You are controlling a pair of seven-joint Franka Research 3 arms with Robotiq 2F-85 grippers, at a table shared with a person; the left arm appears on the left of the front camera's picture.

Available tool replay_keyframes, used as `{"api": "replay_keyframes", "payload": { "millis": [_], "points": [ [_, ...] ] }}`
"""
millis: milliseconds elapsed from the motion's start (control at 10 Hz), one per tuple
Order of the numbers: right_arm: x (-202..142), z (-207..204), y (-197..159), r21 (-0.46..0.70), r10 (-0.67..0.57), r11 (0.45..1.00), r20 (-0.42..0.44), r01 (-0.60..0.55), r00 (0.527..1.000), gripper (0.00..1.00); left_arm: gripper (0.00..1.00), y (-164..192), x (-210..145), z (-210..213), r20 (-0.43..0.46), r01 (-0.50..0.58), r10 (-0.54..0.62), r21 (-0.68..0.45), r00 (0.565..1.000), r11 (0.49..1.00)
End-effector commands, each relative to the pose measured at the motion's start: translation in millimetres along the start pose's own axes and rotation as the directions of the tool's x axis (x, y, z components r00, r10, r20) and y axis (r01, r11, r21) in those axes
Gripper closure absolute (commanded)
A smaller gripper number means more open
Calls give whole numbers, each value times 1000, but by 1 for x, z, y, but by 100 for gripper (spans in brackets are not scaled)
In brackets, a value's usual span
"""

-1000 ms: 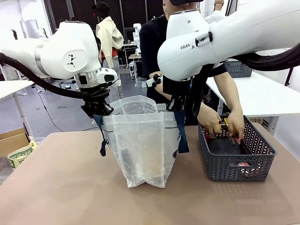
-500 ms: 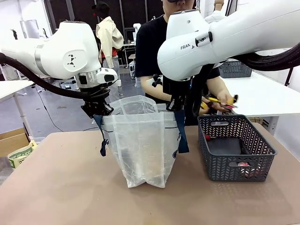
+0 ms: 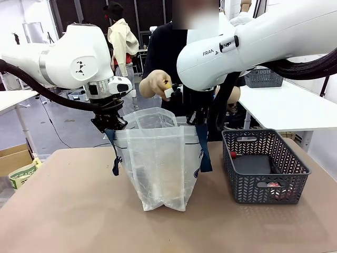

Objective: Transfer purchased items from the store into the shopping bag.
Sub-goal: Move the Reusable shopping bag to the right side of the table.

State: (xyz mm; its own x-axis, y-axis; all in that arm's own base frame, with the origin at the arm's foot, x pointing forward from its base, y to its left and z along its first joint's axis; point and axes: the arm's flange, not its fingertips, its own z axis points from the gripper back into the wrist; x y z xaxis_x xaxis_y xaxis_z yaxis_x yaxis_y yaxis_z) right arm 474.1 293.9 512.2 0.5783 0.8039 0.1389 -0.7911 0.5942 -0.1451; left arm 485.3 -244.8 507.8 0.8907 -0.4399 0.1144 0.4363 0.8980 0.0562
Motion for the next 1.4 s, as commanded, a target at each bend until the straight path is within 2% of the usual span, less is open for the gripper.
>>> {"api": "replay_keyframes", "payload": {
  "millis": [0, 600, 1300],
  "points": [
    [0, -1, 0, 0, -1, 1000, -1, 1, 1000, 100, 100, 1, 0, 0, 0, -1, 1, 0, 1000, 1000],
    [0, 0, 0, 0, 0, 1000, 0, 0, 1000, 100, 100, 1, 0, 0, 0, -1, 1, 0, 1000, 1000],
    [-19, 7, 6, -102, -150, 983, 22, 151, 988, 100, 100, 1, 0, 0, 0, -1, 1, 0, 1000, 1000]
  ]
}}
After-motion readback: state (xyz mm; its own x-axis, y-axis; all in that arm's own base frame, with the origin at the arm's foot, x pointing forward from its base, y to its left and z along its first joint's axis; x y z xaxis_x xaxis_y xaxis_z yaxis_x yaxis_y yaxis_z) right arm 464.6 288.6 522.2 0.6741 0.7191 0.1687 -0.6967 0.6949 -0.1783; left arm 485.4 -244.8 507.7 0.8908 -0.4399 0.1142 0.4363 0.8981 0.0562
